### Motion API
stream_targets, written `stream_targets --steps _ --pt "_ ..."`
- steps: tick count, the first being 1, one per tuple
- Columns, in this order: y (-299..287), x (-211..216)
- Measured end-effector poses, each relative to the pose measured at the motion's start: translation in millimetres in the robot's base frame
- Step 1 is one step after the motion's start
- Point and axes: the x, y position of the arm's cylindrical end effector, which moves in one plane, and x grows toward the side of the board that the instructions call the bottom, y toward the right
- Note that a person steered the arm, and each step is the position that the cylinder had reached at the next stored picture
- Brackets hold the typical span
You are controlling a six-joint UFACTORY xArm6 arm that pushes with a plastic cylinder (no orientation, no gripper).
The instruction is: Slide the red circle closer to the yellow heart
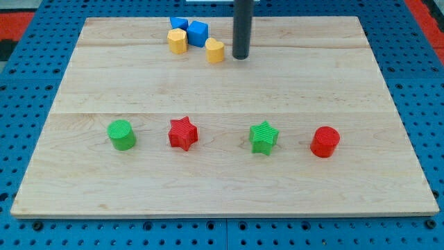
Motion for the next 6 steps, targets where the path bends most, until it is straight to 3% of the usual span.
stream_targets --steps 2,6 --pt "-45.6 0.7" --pt "134.8 130.9"
